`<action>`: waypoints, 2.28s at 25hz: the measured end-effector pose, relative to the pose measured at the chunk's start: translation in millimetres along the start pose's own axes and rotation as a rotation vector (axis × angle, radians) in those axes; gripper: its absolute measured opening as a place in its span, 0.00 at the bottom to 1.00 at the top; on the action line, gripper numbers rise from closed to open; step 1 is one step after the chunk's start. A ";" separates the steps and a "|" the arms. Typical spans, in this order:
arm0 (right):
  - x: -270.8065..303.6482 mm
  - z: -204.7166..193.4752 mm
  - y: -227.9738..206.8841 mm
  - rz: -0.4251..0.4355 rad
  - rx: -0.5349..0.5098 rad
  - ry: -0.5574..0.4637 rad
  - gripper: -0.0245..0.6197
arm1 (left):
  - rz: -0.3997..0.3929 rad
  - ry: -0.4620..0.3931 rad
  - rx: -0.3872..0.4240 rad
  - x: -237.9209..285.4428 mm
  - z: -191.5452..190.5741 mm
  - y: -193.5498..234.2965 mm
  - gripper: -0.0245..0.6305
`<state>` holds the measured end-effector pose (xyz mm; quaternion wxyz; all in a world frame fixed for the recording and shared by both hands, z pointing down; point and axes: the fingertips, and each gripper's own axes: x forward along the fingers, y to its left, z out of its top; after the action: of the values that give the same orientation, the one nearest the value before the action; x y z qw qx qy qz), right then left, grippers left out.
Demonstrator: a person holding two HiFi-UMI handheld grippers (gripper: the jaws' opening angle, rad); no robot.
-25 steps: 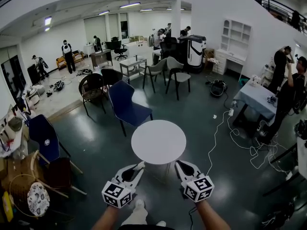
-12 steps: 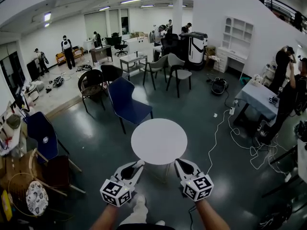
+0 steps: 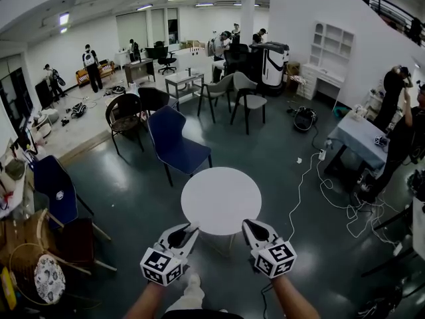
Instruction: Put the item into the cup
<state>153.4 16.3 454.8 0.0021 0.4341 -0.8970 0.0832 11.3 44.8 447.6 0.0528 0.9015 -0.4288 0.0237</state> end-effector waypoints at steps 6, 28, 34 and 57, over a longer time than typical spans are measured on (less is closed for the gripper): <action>40.2 6.8 -19.9 -0.013 -0.004 0.014 0.06 | -0.015 0.009 0.000 30.6 5.6 36.4 0.18; 173.3 22.8 -57.5 -0.073 -0.035 0.071 0.06 | -0.049 0.011 -0.035 100.2 20.7 172.6 0.18; 205.7 29.2 -65.1 -0.108 -0.030 0.063 0.06 | -0.050 0.010 -0.042 108.9 21.8 207.5 0.18; 328.2 4.8 -80.9 -0.153 -0.066 0.143 0.06 | -0.077 0.050 -0.100 146.8 -1.9 320.8 0.18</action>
<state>12.2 -289.2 486.9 0.0869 0.4938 -0.8611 0.0841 -144.9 -269.2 486.4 0.1092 0.9128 -0.3929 0.0225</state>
